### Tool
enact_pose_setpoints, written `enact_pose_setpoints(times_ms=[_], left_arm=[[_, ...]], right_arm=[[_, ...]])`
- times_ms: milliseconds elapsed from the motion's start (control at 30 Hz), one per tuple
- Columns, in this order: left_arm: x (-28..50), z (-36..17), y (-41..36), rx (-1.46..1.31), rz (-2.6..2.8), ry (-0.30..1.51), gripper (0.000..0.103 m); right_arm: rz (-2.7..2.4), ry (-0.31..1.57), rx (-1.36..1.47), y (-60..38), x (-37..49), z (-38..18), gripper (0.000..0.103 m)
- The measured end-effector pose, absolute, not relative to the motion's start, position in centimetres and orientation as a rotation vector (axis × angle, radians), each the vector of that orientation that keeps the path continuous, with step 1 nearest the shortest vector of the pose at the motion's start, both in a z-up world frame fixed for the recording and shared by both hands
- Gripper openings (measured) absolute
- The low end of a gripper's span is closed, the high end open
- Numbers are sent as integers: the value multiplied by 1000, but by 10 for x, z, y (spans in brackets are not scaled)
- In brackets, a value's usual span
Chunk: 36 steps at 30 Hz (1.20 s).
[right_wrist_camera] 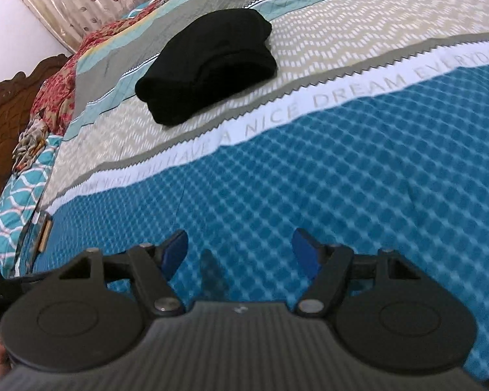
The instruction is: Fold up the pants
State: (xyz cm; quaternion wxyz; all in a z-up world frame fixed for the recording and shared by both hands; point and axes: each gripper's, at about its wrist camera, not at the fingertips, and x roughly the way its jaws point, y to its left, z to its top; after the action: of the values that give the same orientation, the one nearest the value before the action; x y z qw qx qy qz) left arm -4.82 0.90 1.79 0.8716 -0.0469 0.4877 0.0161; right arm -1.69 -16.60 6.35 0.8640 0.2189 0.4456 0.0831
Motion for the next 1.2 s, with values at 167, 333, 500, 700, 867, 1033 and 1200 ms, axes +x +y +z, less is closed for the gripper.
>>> enact_pose_setpoints(times_ms=[167, 333, 500, 700, 867, 1033, 1200], left_arm=[[-56, 21, 9, -116, 25, 1046, 100], [-60, 21, 8, -107, 24, 1047, 103], [-59, 21, 7, -119, 26, 1058, 103], [-44, 15, 7, -81, 32, 1079, 103], [-38, 14, 3, -59, 43, 1101, 103], [-37, 14, 4, -66, 42, 1101, 103], [-38, 14, 1, -71, 47, 1097, 103]], right_arm=[[134, 916, 445, -164, -27, 72, 82], [24, 918, 408, -158, -31, 63, 86], [8, 914, 483, -167, -31, 53, 91], [50, 927, 497, -172, -28, 52, 100], [63, 931, 499, -165, -29, 54, 103], [78, 943, 495, -171, -26, 54, 103], [95, 958, 496, -170, -29, 61, 102]])
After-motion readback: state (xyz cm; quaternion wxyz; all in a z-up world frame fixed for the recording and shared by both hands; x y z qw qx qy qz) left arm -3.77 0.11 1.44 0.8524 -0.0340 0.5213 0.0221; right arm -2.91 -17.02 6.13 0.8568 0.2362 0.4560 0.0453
